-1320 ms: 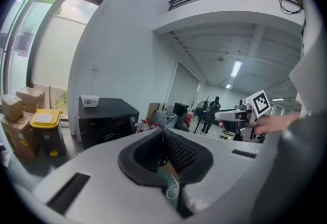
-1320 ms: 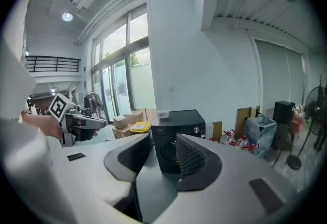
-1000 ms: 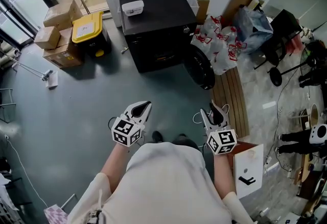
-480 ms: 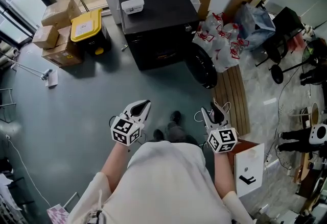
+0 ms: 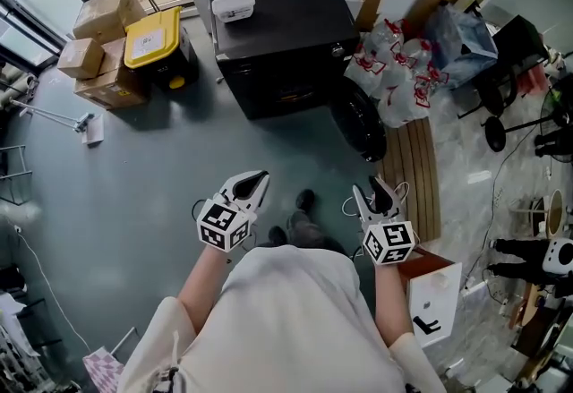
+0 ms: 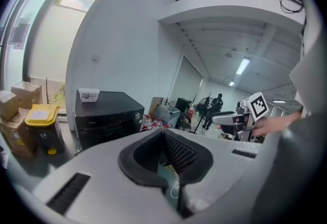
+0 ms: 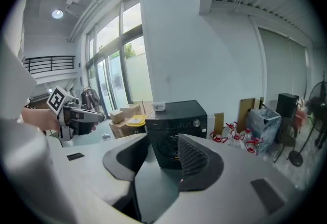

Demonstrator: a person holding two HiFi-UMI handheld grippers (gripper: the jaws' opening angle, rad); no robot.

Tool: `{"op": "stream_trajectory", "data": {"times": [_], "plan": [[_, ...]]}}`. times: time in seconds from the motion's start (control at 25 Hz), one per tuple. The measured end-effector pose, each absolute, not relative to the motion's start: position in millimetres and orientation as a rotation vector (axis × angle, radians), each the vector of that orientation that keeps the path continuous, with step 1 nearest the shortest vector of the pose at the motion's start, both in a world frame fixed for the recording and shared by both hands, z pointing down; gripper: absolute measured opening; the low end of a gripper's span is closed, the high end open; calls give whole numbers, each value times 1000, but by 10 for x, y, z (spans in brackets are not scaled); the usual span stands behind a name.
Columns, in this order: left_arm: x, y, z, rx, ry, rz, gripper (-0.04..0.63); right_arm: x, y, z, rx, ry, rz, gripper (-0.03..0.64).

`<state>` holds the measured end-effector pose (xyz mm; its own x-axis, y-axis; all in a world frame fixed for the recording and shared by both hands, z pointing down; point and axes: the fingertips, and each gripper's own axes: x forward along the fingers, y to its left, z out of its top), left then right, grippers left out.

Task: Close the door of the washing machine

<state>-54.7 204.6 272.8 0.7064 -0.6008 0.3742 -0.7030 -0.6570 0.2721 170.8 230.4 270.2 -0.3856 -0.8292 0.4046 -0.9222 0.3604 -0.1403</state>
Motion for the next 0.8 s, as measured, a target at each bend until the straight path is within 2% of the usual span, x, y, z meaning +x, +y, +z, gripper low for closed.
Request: {"op": "stream_trajectory", "data": {"times": [0.8], "plan": [[705, 407, 3183, 2521, -863, 501, 9, 2804, 743, 3513, 1515, -2290, 668, 198]]}}
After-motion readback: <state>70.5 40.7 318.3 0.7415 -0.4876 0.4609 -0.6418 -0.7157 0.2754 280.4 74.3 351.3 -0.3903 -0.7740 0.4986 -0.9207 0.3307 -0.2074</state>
